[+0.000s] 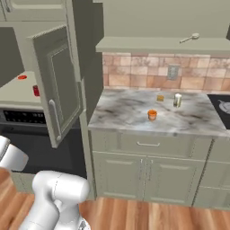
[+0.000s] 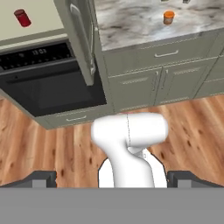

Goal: Pick the jam and jam from the counter and place them in the cabinets closest to them.

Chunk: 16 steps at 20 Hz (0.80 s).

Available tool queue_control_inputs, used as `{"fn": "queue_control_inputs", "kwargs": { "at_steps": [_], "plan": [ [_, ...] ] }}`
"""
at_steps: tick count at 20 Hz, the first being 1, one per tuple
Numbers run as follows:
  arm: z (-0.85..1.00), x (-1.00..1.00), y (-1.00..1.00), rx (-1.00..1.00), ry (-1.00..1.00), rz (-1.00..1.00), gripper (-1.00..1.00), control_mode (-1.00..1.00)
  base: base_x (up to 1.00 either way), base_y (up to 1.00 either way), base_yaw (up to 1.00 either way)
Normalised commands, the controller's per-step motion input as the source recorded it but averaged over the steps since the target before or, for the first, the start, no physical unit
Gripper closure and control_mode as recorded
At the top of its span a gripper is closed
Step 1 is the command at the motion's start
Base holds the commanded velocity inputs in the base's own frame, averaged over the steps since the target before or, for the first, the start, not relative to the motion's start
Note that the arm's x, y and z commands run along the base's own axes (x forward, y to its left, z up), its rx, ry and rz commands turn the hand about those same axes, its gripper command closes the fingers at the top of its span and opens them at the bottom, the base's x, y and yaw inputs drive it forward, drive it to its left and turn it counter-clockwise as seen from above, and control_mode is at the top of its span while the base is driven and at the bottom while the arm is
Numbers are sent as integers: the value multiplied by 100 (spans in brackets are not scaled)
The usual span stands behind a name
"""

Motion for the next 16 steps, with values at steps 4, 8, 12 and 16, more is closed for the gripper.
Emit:
{"fn": "queue_control_inputs", "kwargs": {
  "at_steps": [4, 8, 12, 16],
  "plan": [
    [0, 0, 0, 0, 0, 0, -100, 100, -12, -54, -1],
    [0, 0, 0, 0, 0, 0, -100, 100, -11, -54, -1],
    [0, 0, 0, 0, 0, 0, -100, 100, -11, -55, -1],
    [0, 0, 0, 0, 0, 0, -100, 100, -10, -55, -1]
  ]
}}
